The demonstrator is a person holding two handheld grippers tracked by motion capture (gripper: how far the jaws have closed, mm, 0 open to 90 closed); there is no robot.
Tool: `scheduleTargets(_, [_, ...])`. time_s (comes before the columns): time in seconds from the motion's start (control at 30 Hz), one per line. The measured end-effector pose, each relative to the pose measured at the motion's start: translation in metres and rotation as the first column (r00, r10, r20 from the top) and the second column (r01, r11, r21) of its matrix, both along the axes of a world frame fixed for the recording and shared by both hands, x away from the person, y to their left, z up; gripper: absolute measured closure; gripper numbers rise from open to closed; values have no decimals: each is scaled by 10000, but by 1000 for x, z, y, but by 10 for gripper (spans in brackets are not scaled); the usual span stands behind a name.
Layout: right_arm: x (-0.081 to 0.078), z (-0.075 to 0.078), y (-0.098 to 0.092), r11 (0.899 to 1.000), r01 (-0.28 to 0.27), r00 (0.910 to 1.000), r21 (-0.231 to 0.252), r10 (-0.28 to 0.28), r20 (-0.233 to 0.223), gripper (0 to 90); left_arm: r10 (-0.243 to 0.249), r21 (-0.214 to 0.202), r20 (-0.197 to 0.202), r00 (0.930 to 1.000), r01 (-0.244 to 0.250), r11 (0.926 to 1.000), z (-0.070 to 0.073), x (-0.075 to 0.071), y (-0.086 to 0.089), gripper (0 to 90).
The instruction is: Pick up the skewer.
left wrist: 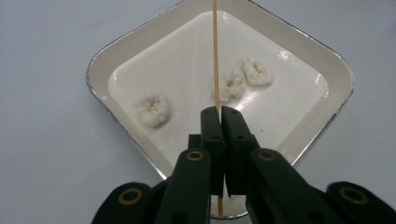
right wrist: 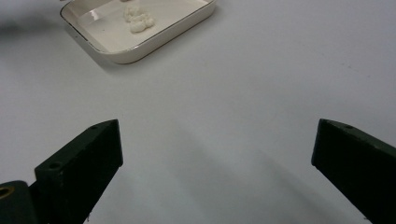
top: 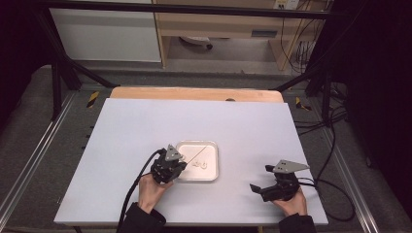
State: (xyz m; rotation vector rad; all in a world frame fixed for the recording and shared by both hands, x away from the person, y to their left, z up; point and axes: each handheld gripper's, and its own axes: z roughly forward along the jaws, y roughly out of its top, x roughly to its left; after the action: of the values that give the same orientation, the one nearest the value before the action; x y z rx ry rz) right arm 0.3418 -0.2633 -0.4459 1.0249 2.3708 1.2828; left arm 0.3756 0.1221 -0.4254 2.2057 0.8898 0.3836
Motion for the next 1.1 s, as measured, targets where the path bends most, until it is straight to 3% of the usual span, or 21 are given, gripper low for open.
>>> scheduleTargets(0.33, [1,3,16,9972,-447,9988,-607,457,155,25,-498,4,9,9988,498,9988,2,-10,-7,881])
scheduleTargets(0.67, [3,7,33,9877,-856,9951,-1306,912,374,25,-969,58,53,9953,969,9953,3,-16,-16,881])
scheduleTargets(1.0, [2,14,52,9663,-1337,9847,-2199,1545,802,33,-1564,283,58,9877,1562,9873,5,-21,-28,881])
scheduleTargets(1.1, [1,15,61,9503,-1502,9794,-2726,1806,900,32,-1733,348,72,9848,1730,9843,6,-22,-32,881])
